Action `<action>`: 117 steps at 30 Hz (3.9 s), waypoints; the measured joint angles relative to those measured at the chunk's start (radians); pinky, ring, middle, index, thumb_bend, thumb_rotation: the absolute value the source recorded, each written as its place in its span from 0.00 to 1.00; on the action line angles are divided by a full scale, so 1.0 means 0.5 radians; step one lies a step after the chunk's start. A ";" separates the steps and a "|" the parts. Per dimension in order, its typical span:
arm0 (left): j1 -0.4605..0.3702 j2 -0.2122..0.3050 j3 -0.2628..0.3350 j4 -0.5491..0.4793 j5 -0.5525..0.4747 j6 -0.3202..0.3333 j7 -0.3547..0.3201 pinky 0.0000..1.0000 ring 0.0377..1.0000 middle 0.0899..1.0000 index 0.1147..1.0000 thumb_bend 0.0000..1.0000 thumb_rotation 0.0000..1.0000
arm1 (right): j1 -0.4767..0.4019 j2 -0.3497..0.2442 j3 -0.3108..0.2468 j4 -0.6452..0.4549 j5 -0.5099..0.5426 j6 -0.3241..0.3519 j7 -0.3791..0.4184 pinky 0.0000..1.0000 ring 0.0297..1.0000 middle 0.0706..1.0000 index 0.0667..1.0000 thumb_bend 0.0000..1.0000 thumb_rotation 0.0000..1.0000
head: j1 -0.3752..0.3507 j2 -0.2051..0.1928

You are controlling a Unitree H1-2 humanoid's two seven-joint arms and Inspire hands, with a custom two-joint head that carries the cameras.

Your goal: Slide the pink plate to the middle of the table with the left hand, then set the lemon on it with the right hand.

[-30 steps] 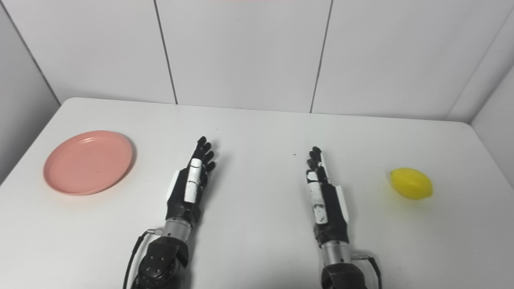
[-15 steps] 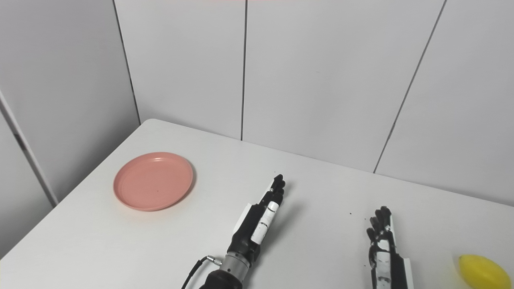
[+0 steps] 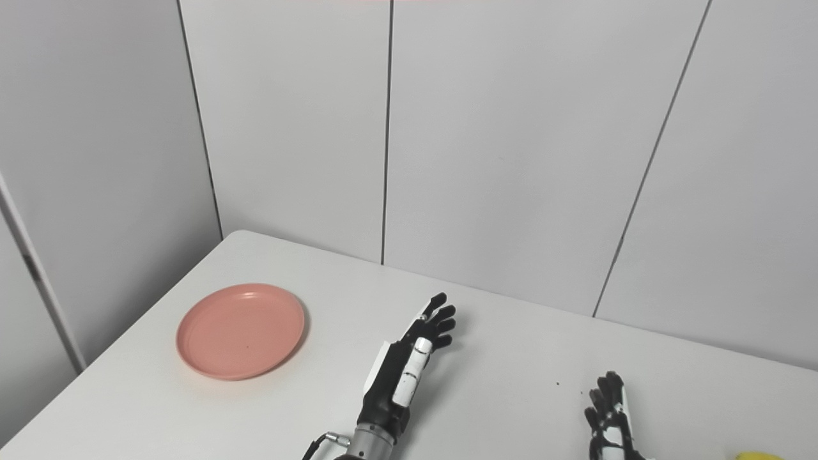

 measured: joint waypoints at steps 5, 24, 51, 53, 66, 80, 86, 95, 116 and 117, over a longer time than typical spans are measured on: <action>-0.011 0.075 0.100 -0.054 -0.066 0.082 0.017 0.75 0.77 0.77 0.76 0.69 1.00 | -0.002 0.005 -0.001 0.001 -0.011 -0.001 -0.004 1.00 1.00 1.00 1.00 0.65 1.00 | -0.009 -0.031; -0.199 0.369 0.384 -0.509 -0.094 0.466 0.121 0.67 0.67 0.67 0.65 0.72 1.00 | 0.000 0.009 -0.006 0.011 -0.020 -0.029 -0.007 1.00 1.00 1.00 1.00 0.66 1.00 | -0.003 -0.058; -0.154 0.781 0.634 -0.530 0.104 0.467 0.205 0.68 0.68 0.67 0.64 0.69 1.00 | -0.016 0.006 -0.031 0.037 0.036 -0.056 0.056 1.00 1.00 1.00 1.00 0.66 1.00 | 0.113 -0.064; -0.133 0.795 0.659 -0.526 0.102 0.467 0.205 0.67 0.68 0.68 0.64 0.68 1.00 | -0.016 0.007 -0.031 0.036 0.027 -0.072 0.057 1.00 1.00 1.00 1.00 0.66 1.00 | 0.114 -0.061; -0.089 0.880 0.768 -0.506 0.068 0.576 0.207 0.70 0.71 0.70 0.69 0.71 1.00 | -0.008 0.006 -0.047 0.023 0.029 -0.106 0.066 1.00 1.00 1.00 1.00 0.70 1.00 | 0.150 -0.003; -0.038 0.918 0.809 -0.380 -0.004 0.638 0.202 0.70 0.72 0.72 0.71 0.74 1.00 | -0.001 0.002 -0.053 0.007 0.027 -0.128 0.070 1.00 1.00 1.00 1.00 0.67 1.00 | 0.184 0.015; -0.038 0.949 0.822 -0.319 -0.012 0.639 0.202 0.72 0.73 0.72 0.71 0.73 1.00 | 0.006 0.002 -0.053 -0.003 0.024 -0.128 0.069 1.00 1.00 1.00 1.00 0.66 1.00 | 0.184 0.025; -0.040 0.959 0.821 -0.221 -0.046 0.640 0.203 0.72 0.74 0.73 0.72 0.70 1.00 | 0.007 0.001 -0.056 -0.002 0.025 -0.128 0.068 1.00 1.00 1.00 1.00 0.65 1.00 | 0.187 0.018; -0.047 0.982 0.774 -0.038 -0.047 0.594 0.204 0.73 0.75 0.73 0.72 0.68 1.00 | 0.012 0.000 -0.055 -0.009 0.024 -0.128 0.069 1.00 1.00 1.00 1.00 0.65 0.99 | 0.193 0.028; -0.048 0.985 0.774 -0.018 -0.049 0.590 0.204 0.73 0.75 0.73 0.72 0.68 1.00 | 0.012 0.000 -0.055 -0.009 0.024 -0.128 0.069 1.00 1.00 1.00 1.00 0.65 0.99 | 0.193 0.028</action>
